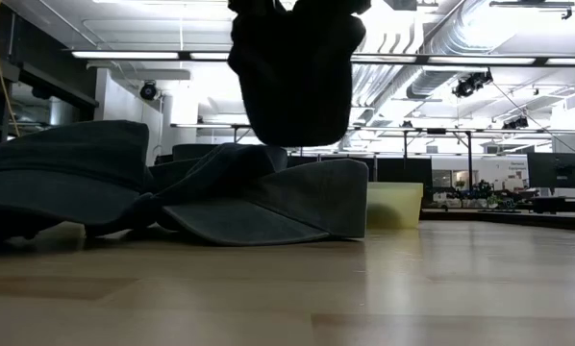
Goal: Pick & Place hat
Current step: Put the right blue cap into the blue bin
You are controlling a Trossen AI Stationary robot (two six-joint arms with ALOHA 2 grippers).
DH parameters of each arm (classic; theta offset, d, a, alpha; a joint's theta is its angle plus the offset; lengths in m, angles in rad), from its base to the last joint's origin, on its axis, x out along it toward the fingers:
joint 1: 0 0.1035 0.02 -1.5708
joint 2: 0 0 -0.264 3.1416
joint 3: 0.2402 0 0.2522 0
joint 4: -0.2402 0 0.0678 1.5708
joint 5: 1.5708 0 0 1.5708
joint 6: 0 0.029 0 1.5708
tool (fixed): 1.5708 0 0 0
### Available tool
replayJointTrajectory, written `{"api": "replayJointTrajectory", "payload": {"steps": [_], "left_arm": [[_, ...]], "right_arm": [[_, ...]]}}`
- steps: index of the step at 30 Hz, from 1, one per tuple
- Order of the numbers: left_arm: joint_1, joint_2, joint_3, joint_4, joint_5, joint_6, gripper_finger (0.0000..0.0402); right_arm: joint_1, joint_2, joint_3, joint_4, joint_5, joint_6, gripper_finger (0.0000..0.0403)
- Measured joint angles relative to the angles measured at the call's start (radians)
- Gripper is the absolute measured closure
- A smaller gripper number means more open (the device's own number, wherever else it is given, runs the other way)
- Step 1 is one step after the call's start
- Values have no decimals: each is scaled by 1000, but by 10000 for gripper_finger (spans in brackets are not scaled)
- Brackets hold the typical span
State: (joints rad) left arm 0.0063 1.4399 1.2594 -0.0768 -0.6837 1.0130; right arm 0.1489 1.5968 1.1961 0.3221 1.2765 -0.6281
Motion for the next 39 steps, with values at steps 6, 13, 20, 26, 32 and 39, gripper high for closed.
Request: {"api": "replayJointTrajectory", "payload": {"steps": [6, 13, 20, 26, 32, 39], "left_arm": [[0, 0, 0, 3, -65, 0, 401], [44, 0, 0, -42, -159, 30, 401], [140, -24, 0, -110, -161, 29, 401], [234, -38, 1, -108, -111, -14, 402], [332, -36, -1, -154, 3, -85, 401], [423, -36, -1, -220, 129, -158, 401]], "right_arm": [[41, -72, 0, 18, 49, 3, 188], [120, -132, 0, 21, 150, 1, 177], [194, -148, 0, 19, 259, -5, 180], [231, -148, 0, 10, 290, 17, 181], [245, -148, 0, 7, 295, 18, 182], [245, -148, 0, 7, 295, 22, 182]]}}
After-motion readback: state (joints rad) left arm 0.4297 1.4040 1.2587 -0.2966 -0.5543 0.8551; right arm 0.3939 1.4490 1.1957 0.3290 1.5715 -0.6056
